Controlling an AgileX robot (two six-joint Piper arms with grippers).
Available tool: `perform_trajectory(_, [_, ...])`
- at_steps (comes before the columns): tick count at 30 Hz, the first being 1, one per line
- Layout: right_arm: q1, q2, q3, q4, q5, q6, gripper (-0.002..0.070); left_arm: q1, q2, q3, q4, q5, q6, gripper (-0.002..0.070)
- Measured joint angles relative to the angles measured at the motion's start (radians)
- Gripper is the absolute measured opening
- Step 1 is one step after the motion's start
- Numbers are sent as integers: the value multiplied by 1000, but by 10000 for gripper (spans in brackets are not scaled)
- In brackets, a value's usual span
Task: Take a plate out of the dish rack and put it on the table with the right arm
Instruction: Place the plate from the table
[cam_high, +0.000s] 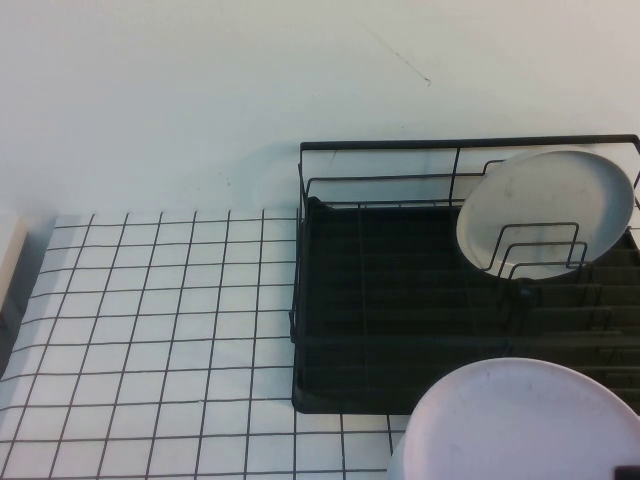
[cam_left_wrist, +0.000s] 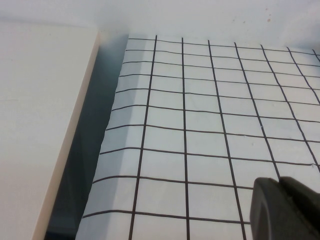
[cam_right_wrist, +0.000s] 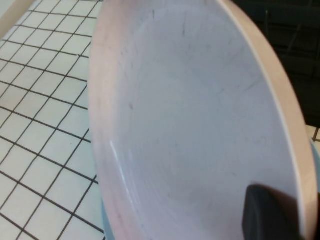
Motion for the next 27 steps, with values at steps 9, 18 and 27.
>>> perform_trajectory(9, [0,207,0,129,3,-142,93,0,0,0,0,0,0,-3])
perform_trajectory(18, [0,408,0,314,5,-433,262,0,0,0,0,0,0,-3])
perform_trajectory(27, [0,478,-76,213,45,-653,440,0,0,0,0,0,0,-3])
